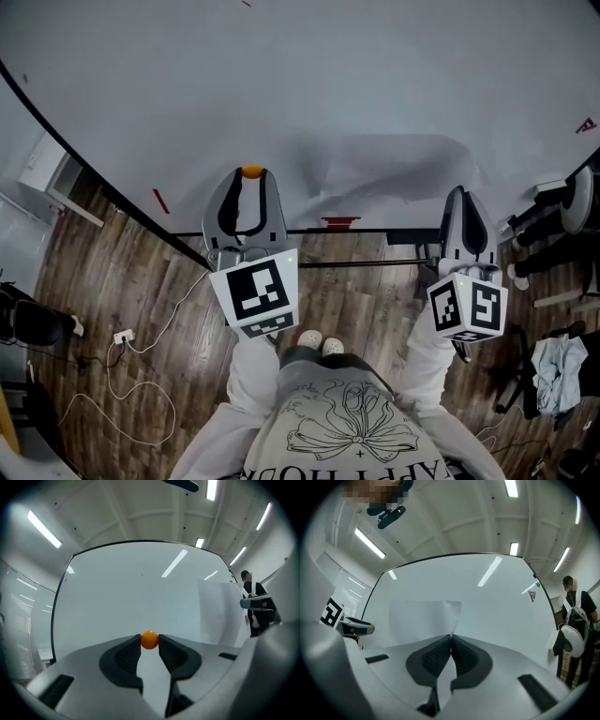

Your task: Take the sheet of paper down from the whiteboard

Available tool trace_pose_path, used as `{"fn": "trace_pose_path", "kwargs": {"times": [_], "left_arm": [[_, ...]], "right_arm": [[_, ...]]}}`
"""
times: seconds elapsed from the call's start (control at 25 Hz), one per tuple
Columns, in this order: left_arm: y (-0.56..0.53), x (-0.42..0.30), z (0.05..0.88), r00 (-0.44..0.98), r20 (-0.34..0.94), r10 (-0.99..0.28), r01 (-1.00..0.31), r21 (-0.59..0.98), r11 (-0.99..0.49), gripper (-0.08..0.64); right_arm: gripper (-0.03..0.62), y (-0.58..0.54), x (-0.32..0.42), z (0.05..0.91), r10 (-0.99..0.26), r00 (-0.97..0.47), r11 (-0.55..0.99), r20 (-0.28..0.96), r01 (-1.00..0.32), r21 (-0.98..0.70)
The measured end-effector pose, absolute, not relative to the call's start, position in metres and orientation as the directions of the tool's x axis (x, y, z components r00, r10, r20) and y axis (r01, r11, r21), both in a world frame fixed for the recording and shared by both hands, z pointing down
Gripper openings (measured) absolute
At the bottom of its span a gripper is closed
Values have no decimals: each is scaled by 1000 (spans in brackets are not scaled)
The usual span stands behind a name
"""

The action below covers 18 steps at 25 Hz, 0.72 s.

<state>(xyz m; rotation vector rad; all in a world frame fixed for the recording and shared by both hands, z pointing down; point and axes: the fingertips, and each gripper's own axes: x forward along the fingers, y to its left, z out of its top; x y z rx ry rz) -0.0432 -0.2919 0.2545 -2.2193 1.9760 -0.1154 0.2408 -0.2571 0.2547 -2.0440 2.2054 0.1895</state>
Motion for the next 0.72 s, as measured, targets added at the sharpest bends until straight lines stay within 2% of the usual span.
{"fn": "trace_pose_path", "kwargs": {"times": [0.72], "left_arm": [[-267, -21, 248, 177, -69, -982, -972, -166, -164, 115]], "right_arm": [[3, -224, 255, 248, -983, -16, 15, -184, -1000, 6]]}}
